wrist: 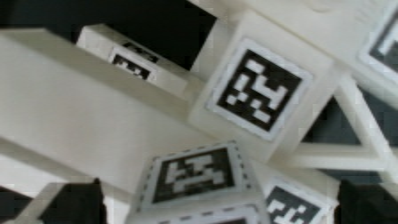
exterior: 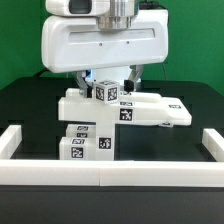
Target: Assemble chair
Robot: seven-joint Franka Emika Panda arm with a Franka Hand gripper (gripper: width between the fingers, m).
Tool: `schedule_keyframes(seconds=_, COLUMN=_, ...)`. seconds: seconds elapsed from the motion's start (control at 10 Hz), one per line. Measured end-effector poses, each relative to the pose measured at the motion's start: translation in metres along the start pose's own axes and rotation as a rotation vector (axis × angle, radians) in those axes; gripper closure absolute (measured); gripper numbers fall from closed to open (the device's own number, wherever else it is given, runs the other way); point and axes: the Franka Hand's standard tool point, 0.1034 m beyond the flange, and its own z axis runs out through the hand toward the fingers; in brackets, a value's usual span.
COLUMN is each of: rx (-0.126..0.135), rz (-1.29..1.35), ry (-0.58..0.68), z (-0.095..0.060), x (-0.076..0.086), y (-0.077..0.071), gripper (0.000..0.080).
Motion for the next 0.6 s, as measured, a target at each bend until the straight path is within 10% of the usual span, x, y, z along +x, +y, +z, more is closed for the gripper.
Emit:
schedule_keyframes(seconds=0.2, rx=0.000, rz=0.002, ry=0.000, z=0.0002, x=-0.0003, y=0.0001, gripper=0.0150)
schedule_keyframes(seconds=0.6, rx=0.000, rz=0.018, ry=-0.001, z=0.0003, x=-0.0004, y=0.0001, gripper=0.0524)
